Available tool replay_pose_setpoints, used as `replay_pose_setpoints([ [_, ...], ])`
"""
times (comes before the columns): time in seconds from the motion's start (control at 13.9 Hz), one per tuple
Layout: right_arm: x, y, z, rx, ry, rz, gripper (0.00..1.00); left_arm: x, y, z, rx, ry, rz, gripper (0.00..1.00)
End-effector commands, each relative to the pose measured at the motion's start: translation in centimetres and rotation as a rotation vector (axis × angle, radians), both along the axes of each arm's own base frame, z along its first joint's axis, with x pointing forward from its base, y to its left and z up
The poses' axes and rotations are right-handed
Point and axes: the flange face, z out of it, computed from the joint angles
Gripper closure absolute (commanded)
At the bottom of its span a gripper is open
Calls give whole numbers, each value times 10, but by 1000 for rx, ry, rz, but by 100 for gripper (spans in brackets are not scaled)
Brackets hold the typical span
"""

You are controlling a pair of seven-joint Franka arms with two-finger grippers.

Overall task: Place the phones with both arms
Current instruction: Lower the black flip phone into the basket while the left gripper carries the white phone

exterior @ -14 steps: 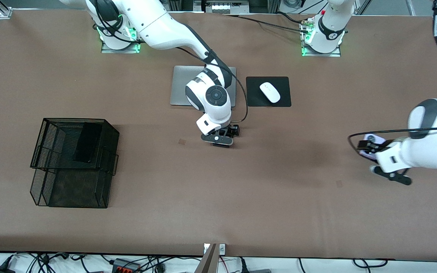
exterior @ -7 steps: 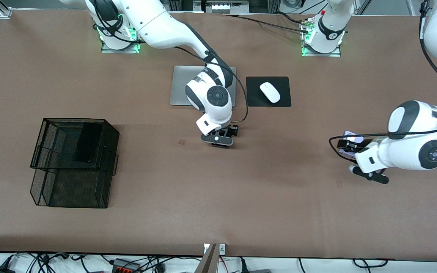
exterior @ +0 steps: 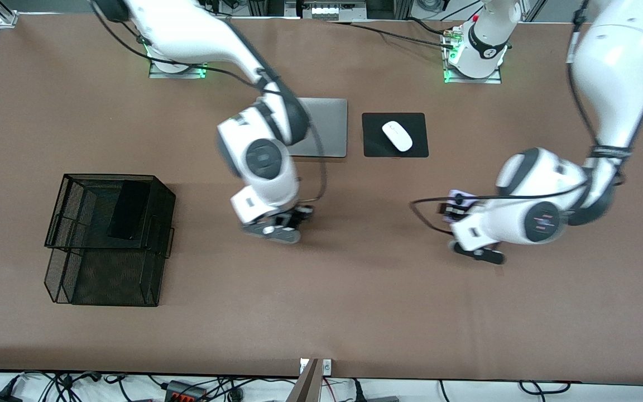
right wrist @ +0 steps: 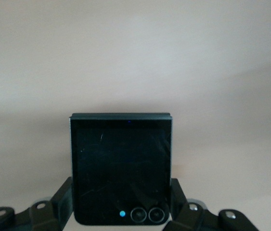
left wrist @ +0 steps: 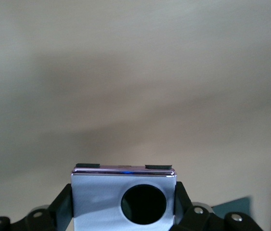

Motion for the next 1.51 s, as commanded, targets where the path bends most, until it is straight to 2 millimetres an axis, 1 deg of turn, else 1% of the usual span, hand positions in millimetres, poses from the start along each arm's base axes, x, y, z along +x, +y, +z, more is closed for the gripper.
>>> replay_pose_setpoints([
  [0.0,6,-94,16,-33,93,74,82,-10,-62,-10,-10,-22,89,76],
  [0.14,19,-180,26,-20,139,164,82,-20,-112,-17,-39,-65,154,76],
  [0.22,22,-220,29,-8,163,205,82,-22,-133,-22,-71,-96,205,76],
  [0.29,22,-257,34,4,187,236,82,-27,-157,-32,-110,-119,248,76],
  [0.36,20,-285,34,15,208,251,82,-35,-185,-38,-155,-146,276,76],
  [0.43,18,-309,38,26,220,267,82,-44,-214,-44,-202,-168,312,76],
  [0.5,13,-334,38,39,243,276,82,-44,-224,-60,-222,-190,363,76],
  [0.58,9,-360,39,50,258,266,82,-49,-241,-66,-261,-223,369,76],
  [0.65,6,-385,36,62,276,261,82,-56,-260,-75,-303,-255,365,76],
  [0.72,4,-406,34,73,285,255,82,-63,-270,-89,-309,-272,369,76],
  [0.79,1,-428,29,84,294,247,82,-79,-289,-100,-312,-277,355,76],
  [0.87,-1,-448,24,93,296,239,82,-88,-298,-112,-304,-294,340,76],
  [0.94,-2,-461,18,98,299,230,82,-98,-309,-123,-296,-317,330,76],
  [1.01,0,-464,11,91,296,229,82,-111,-321,-131,-292,-321,332,76],
  [1.08,3,-466,8,73,283,235,82,-117,-326,-136,-284,-327,346,74],
  [1.15,6,-467,4,63,270,239,82,-120,-328,-139,-277,-338,327,50],
  [1.23,8,-466,-1,61,264,243,82,-120,-328,-139,-275,-353,303,1],
  [1.3,9,-466,-3,60,260,243,81,-116,-325,-136,-273,-369,294,0],
  [1.37,8,-469,-11,60,263,240,80,-114,-323,-131,-273,-378,292,0],
  [1.44,8,-476,-19,59,248,252,80,-108,-316,-127,-268,-385,299,0],
])
